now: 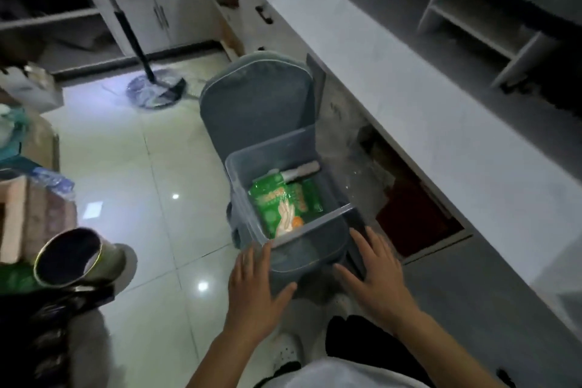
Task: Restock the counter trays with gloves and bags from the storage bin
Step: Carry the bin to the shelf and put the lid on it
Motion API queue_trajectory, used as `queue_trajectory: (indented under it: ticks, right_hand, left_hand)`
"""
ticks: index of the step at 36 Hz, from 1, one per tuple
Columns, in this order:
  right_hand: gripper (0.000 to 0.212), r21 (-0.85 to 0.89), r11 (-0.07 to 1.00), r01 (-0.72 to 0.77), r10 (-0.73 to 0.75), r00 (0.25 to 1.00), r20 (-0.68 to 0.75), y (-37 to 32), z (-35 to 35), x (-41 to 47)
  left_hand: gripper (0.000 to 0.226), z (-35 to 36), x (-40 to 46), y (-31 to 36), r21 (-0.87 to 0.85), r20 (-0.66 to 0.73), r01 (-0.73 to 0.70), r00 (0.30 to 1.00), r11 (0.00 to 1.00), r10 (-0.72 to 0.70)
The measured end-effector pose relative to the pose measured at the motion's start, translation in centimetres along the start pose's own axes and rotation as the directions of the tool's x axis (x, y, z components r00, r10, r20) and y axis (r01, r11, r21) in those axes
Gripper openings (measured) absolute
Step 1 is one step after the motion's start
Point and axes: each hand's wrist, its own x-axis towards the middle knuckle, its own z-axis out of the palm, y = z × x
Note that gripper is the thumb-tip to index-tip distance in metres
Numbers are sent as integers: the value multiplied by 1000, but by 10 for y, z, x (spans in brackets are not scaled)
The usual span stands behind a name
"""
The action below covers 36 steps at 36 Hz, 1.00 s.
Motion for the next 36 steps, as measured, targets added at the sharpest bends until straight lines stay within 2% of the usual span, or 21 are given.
queue_trajectory:
  ticks: [7, 14, 20, 23, 27, 32, 36]
  right_hand:
    - [79, -33, 999, 30, -27, 997, 77, -30, 6, 43]
    - [76, 8, 1000, 18, -19, 979, 204, -41, 19, 109]
    - [72, 63, 997, 34, -53, 945, 323, -50, 23, 190]
    - [69, 105, 994, -7, -33, 928, 371, -46, 34, 225]
    - [71, 16, 1000, -18, 9, 880, 475, -23, 57, 262]
    - [76, -142, 990, -20, 103, 785, 610, 1, 71, 279]
    - [71, -203, 979, 2, 126, 778, 615, 7, 74, 273]
  left_hand:
    - [94, -9, 30, -23, -116, 13, 95, 995, 989, -94]
    - [95, -19, 79, -36, -95, 43, 189, 982, 977, -185]
    - [92, -32, 125, -30, -109, 154, 311, 944, 944, -293]
    - [90, -32, 153, -30, -122, 220, 362, 918, 924, -330]
    - [87, -31, 196, -31, -161, 264, 445, 880, 881, -396]
    - [78, -33, 235, -26, -360, 260, 553, 833, 751, -488]
    - [77, -36, 248, -17, -402, 278, 546, 838, 735, -471]
